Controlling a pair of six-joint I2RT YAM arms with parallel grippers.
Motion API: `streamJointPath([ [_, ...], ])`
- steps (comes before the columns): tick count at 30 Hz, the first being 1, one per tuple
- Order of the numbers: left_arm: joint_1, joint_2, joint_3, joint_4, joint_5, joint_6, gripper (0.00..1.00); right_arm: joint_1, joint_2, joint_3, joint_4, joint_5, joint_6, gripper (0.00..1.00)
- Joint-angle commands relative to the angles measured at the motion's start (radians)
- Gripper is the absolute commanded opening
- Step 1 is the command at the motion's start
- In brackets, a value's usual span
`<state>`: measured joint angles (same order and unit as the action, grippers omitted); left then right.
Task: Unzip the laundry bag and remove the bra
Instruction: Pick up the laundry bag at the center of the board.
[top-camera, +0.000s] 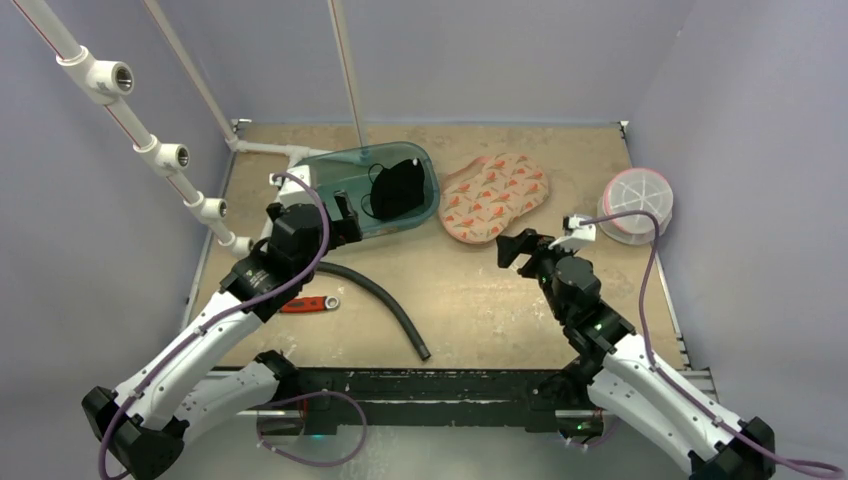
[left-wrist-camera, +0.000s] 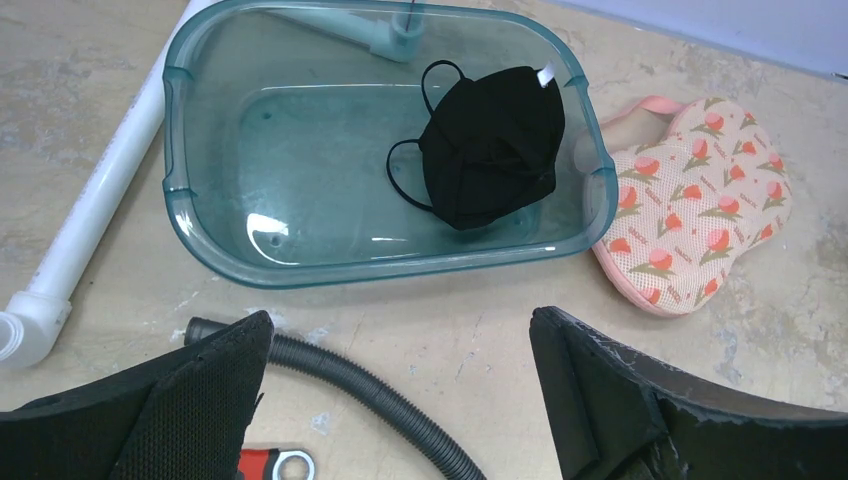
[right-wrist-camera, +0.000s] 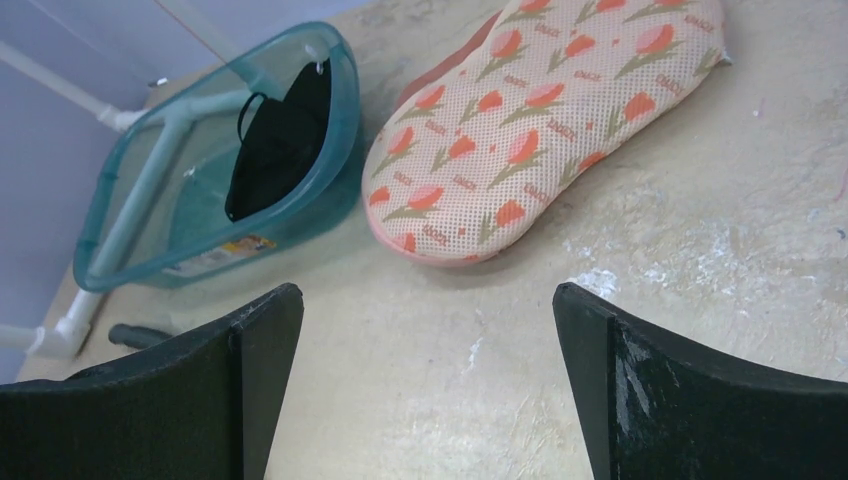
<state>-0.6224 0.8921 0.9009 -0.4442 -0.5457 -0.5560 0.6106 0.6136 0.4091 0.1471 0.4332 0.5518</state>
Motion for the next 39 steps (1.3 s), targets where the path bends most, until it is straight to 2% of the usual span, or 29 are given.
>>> streamJointPath([
  [1,-0.001,-0.030,-0.007,0.008,0.004,0.020,0.99,0.001,0.039,0.049,0.032,-0.074,-0.046,0.98],
  [6,0.000,-0.055,-0.031,0.035,0.048,0.040,0.97,-0.002,0.145,0.076,0.017,-0.031,0.014,0.98],
  [10,0.000,-0.051,-0.032,0.030,0.031,0.040,0.96,-0.025,0.191,0.082,0.043,-0.018,0.092,0.96],
  [14,0.000,-0.051,-0.024,0.018,0.036,0.045,0.96,-0.160,0.254,0.064,0.082,-0.122,0.210,0.92],
  [18,0.000,-0.067,-0.037,0.032,0.050,0.050,0.96,-0.281,0.324,0.005,0.204,-0.273,0.313,0.84],
  [30,-0.001,-0.070,-0.040,0.038,0.080,0.053,0.95,-0.285,0.683,0.012,0.484,-0.328,0.460,0.80],
  [39,0.000,-0.071,-0.038,0.034,0.080,0.054,0.95,-0.286,0.892,0.080,0.566,-0.320,0.491,0.79],
])
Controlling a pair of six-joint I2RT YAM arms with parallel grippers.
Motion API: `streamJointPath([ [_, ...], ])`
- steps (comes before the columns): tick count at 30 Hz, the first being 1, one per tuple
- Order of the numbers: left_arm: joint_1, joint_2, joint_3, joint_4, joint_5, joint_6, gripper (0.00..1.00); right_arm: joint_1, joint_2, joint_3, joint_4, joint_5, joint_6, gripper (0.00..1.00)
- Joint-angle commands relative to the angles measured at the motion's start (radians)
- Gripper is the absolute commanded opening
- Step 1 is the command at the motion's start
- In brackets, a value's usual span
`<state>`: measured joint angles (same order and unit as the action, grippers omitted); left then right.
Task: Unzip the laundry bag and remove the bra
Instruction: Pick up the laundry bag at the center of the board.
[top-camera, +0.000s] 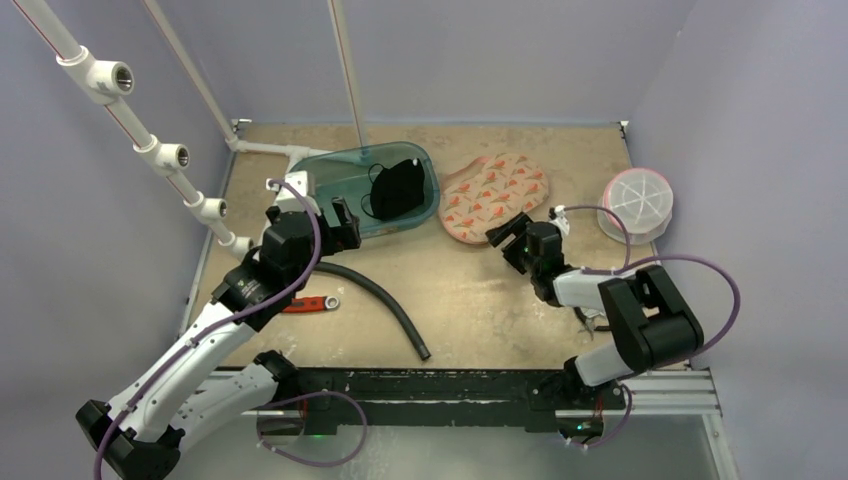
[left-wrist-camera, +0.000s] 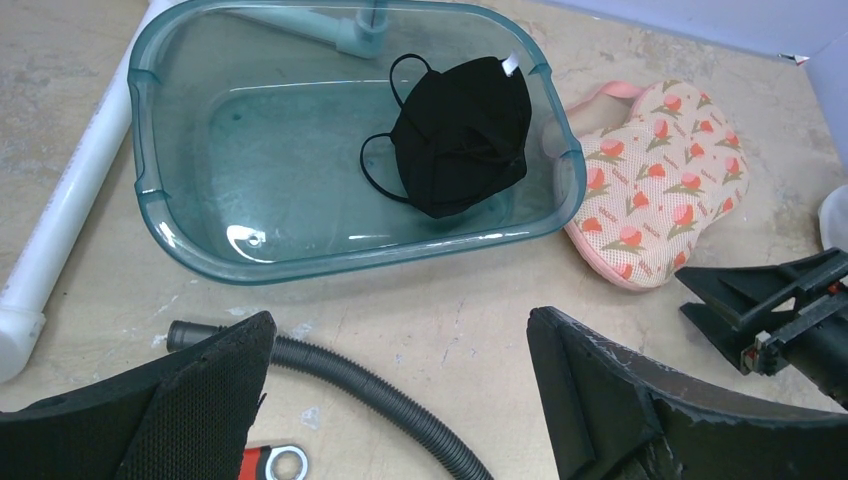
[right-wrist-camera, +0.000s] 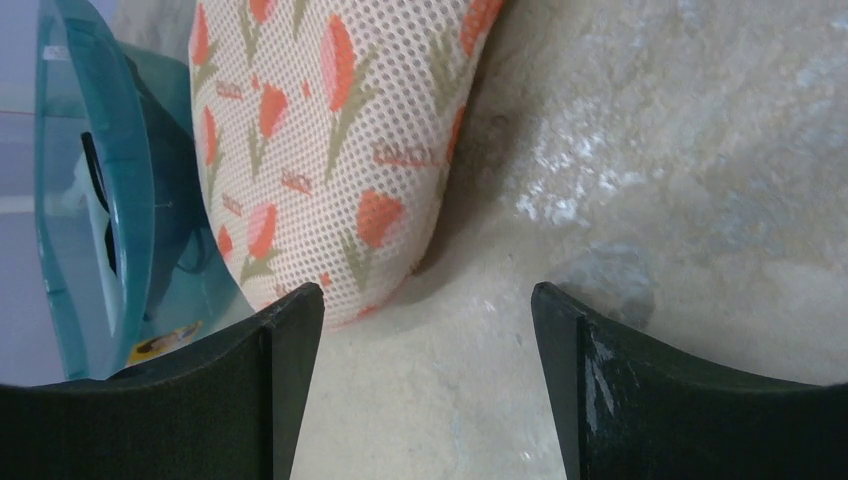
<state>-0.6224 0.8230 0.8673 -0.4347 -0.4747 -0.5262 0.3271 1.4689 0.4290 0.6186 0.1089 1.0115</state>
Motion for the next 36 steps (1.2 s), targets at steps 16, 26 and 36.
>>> streamJointPath([
  [16,0.000,0.000,0.000,0.013,0.001,0.028,0.94,-0.001,0.217,0.157,0.100,-0.008,-0.011,0.44],
  [26,0.000,-0.009,-0.003,0.016,0.012,0.032,0.94,-0.002,-0.030,0.098,-0.045,0.036,-0.171,0.23],
  [36,-0.002,0.002,-0.009,0.032,0.052,0.050,0.94,-0.001,-0.459,0.048,-0.405,-0.034,-0.407,0.25],
])
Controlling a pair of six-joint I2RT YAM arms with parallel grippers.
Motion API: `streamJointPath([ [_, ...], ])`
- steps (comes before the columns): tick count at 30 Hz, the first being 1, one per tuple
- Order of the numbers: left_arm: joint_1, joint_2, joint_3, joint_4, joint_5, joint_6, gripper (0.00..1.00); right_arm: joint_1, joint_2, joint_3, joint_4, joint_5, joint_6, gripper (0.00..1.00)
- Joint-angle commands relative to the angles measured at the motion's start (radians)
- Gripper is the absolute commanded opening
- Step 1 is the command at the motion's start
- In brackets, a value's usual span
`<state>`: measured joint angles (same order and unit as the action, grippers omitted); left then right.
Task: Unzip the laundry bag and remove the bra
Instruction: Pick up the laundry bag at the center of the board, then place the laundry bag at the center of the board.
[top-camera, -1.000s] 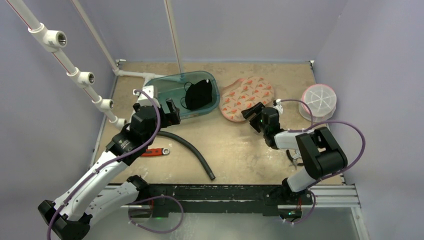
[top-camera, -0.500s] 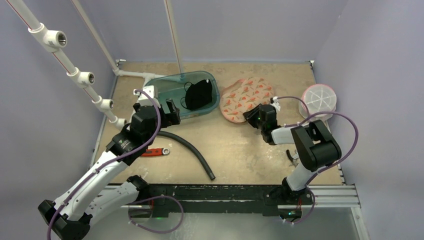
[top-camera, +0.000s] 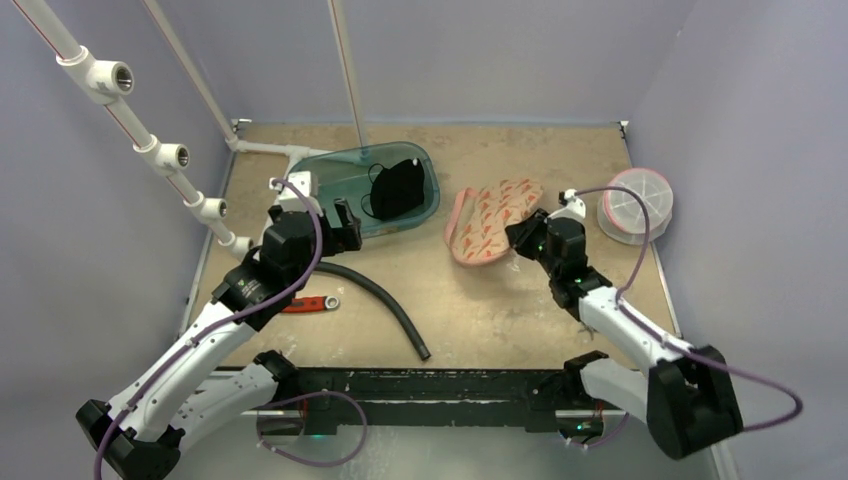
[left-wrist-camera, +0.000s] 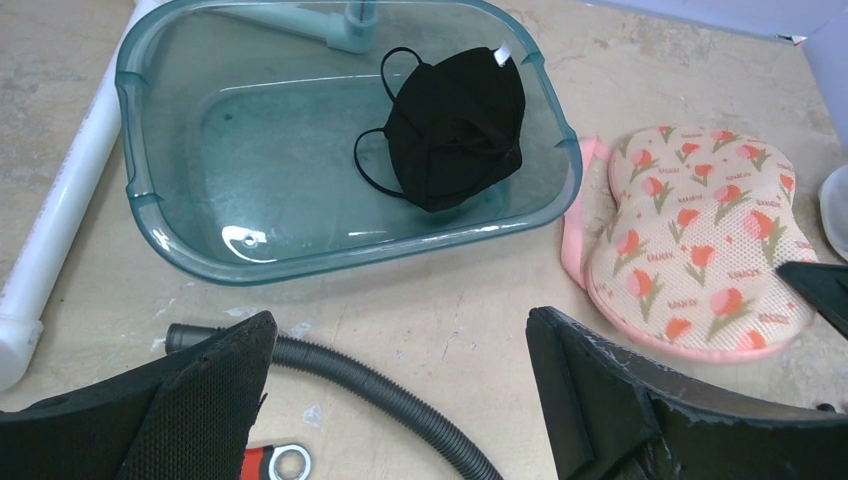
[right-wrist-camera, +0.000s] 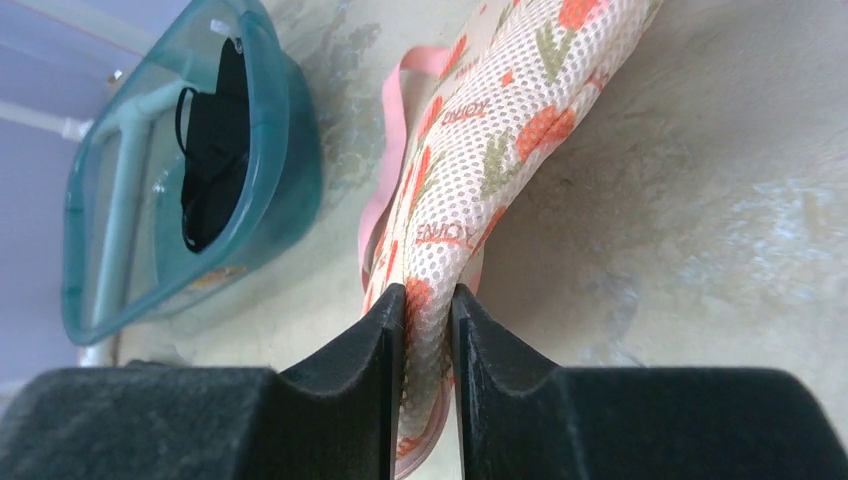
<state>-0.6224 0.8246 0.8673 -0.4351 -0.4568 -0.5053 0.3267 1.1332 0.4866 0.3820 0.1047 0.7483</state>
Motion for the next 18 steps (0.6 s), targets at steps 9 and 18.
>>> streamJointPath([
  [9,-0.001,0.029,-0.014,0.049,0.099,0.047,0.94,-0.001,-0.418,-0.052,-0.418,-0.066,-0.136,0.78],
  [18,0.000,0.041,-0.016,0.053,0.108,0.040,0.94,-0.002,-0.618,-0.206,-0.482,-0.160,0.165,0.96],
])
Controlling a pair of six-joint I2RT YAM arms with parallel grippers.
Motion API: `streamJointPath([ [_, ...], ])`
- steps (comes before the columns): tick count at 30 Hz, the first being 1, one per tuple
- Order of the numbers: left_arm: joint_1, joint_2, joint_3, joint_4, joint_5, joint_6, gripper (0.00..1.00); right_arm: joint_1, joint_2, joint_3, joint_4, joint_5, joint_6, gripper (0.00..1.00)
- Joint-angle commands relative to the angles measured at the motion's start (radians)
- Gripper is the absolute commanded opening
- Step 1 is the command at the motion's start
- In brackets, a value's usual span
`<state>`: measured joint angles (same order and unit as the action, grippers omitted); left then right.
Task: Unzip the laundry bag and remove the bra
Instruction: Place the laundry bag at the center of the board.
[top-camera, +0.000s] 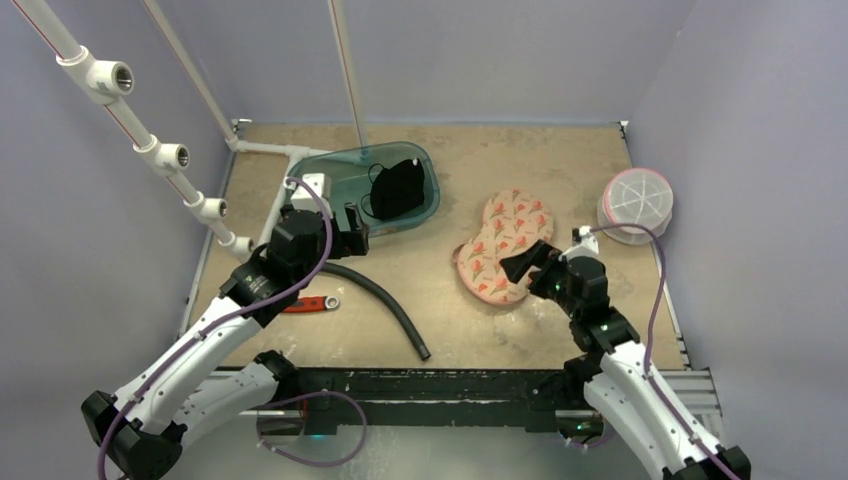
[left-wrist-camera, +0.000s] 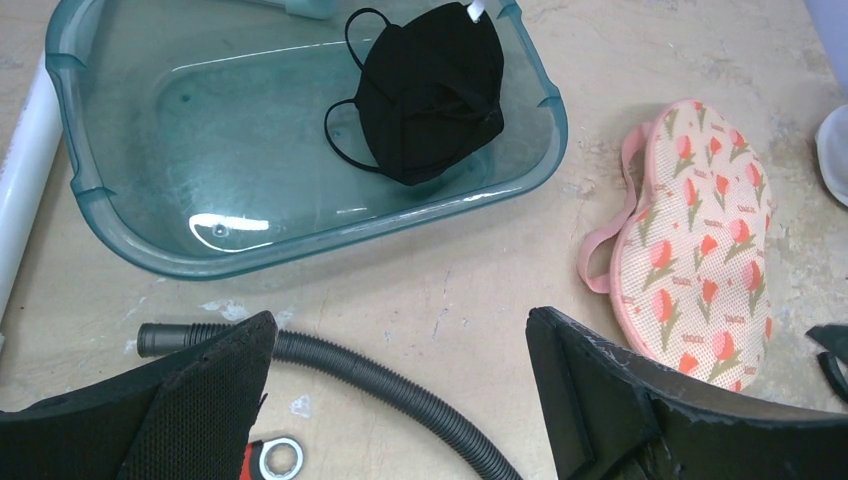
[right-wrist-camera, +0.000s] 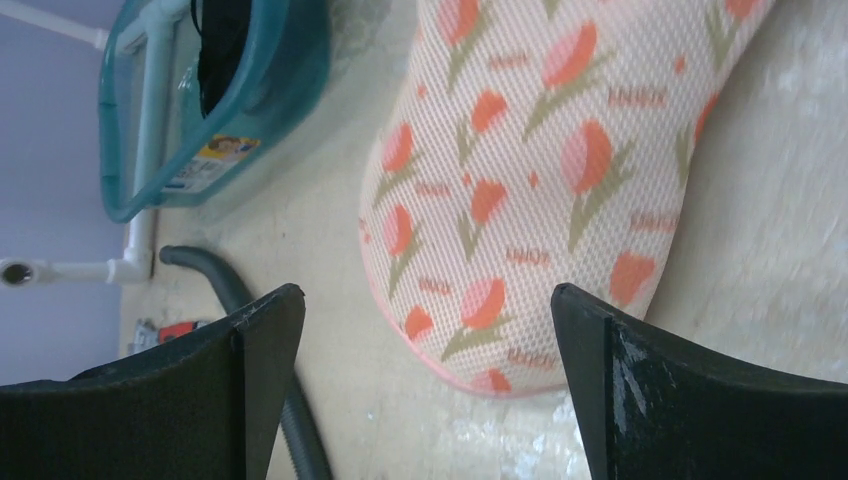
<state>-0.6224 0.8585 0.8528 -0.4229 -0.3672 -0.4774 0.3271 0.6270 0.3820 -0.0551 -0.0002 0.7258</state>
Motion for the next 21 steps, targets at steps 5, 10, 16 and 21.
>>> streamJointPath([
  [5,-0.002,0.009,-0.002,0.042,0.027,0.008,0.94,0.000,-0.268,-0.215,-0.032,-0.014,0.355,0.96],
  [10,-0.001,0.021,-0.007,0.058,0.055,-0.004,0.94,-0.002,-0.292,-0.227,-0.058,0.100,0.416,0.95],
  [16,-0.001,0.038,-0.003,0.060,0.097,-0.004,0.93,-0.002,-0.018,-0.197,0.090,0.135,0.409,0.95],
  [21,-0.001,0.017,-0.005,0.053,0.079,0.008,0.93,-0.001,0.131,-0.142,0.141,0.213,0.361,0.96],
])
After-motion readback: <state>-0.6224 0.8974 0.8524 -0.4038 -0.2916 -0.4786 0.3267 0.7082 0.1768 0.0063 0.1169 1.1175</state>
